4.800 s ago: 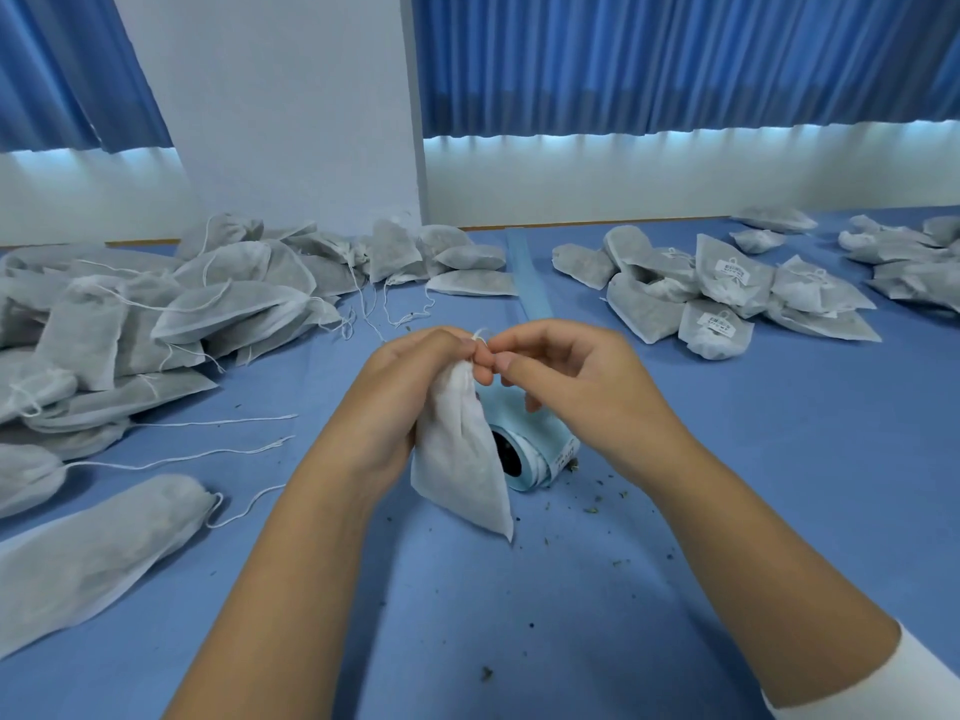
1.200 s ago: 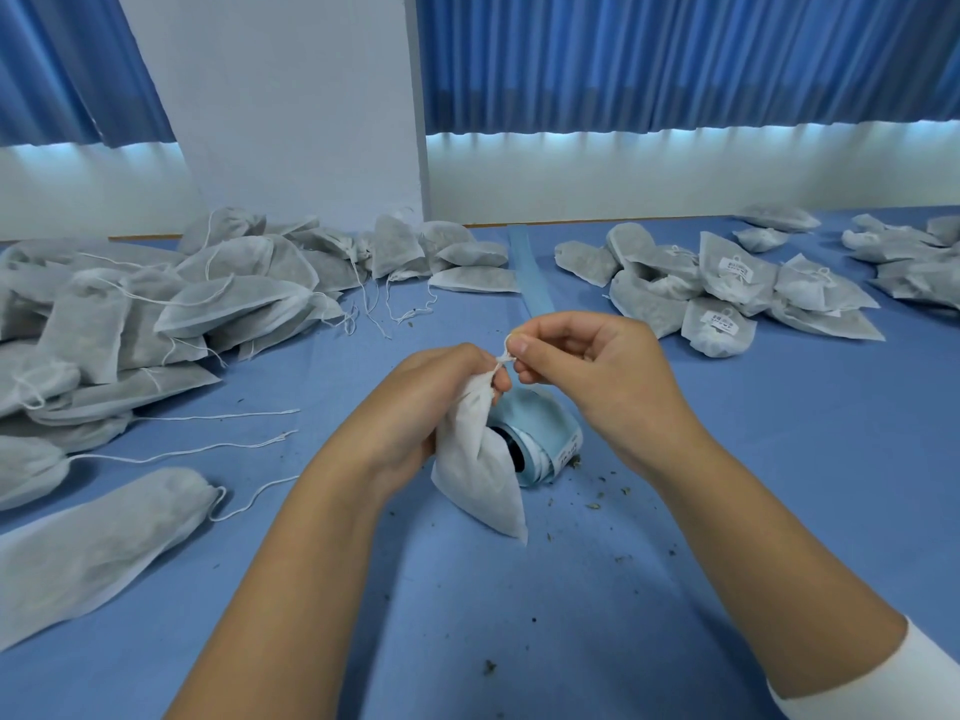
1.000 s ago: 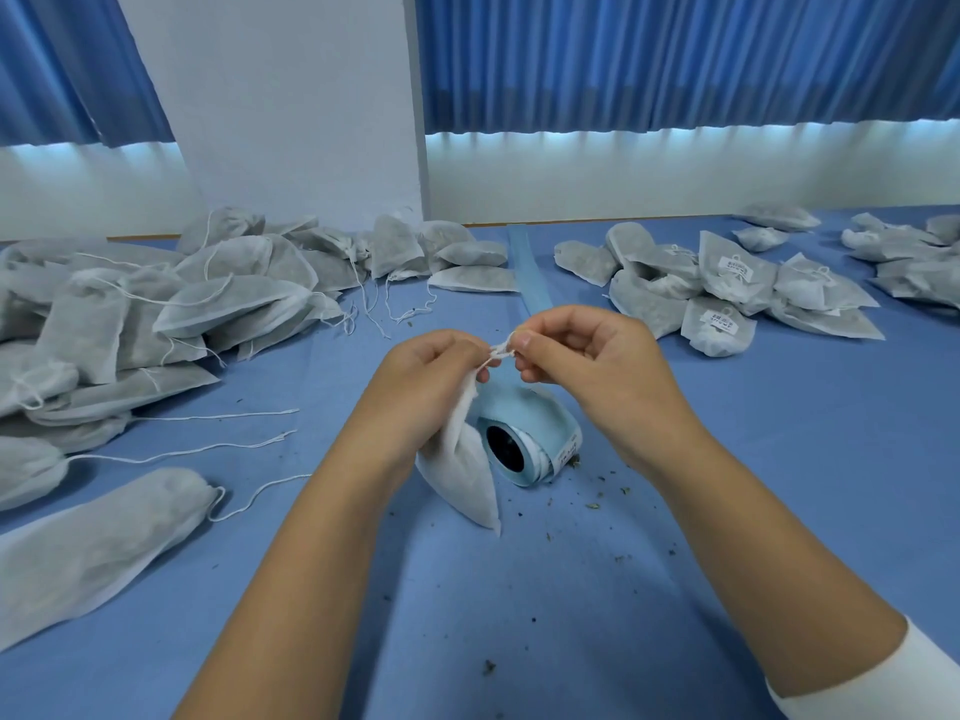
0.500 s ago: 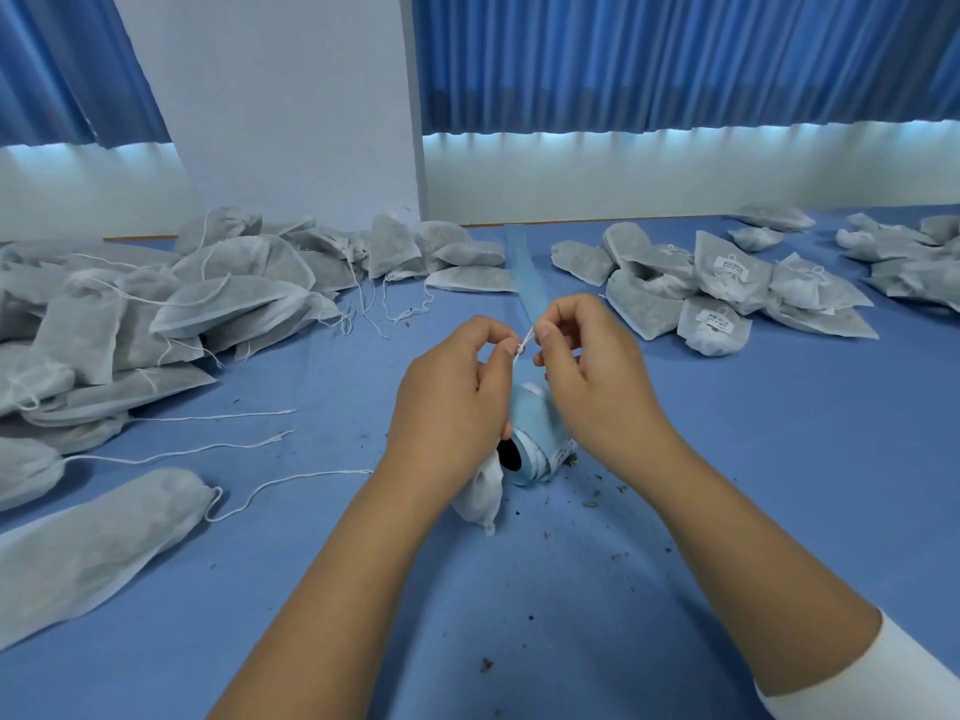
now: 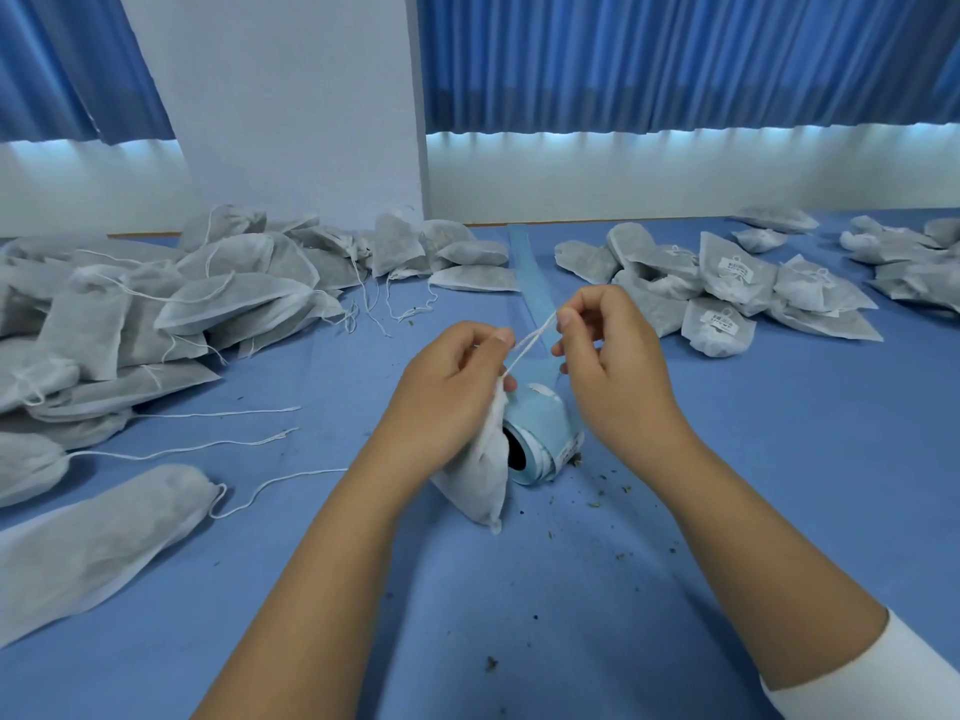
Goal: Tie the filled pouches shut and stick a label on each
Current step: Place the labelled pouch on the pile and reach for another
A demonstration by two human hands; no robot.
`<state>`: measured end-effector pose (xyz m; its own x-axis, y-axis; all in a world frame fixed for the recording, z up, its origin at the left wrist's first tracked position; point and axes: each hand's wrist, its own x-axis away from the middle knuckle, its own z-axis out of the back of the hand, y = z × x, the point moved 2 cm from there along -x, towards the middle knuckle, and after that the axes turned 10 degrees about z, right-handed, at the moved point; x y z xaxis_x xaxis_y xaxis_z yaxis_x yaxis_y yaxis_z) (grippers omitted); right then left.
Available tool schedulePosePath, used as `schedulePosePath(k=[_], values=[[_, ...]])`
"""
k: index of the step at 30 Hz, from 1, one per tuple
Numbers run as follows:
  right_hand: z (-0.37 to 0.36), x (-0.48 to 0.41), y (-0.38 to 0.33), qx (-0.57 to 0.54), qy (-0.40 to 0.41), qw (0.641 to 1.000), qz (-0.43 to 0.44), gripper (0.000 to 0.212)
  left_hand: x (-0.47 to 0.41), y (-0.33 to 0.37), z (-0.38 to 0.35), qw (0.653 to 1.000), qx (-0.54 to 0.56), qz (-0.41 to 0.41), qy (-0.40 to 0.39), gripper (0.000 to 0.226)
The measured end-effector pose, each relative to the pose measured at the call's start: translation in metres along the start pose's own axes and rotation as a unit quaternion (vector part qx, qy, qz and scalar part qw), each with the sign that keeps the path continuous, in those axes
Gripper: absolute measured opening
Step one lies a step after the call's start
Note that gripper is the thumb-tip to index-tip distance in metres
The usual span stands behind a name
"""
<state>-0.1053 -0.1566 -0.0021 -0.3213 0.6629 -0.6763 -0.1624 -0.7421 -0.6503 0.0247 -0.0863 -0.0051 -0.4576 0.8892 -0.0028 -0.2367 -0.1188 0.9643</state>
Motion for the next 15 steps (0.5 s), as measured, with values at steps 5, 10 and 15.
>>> schedulePosePath(k=[5,10,15], values=[[0.010,-0.006,-0.002,-0.029,0.045,0.998,-0.023,0.007,-0.002,0.000,0.015,0.992,0.005,0.086,-0.091,0.029],[0.013,-0.006,-0.005,-0.051,0.053,0.997,-0.017,0.012,-0.001,-0.005,0.029,0.996,-0.045,0.059,-0.043,0.010],[0.002,0.002,-0.013,-0.079,-0.010,0.996,0.041,0.016,-0.009,-0.008,0.028,0.997,0.027,0.050,0.058,0.011]])
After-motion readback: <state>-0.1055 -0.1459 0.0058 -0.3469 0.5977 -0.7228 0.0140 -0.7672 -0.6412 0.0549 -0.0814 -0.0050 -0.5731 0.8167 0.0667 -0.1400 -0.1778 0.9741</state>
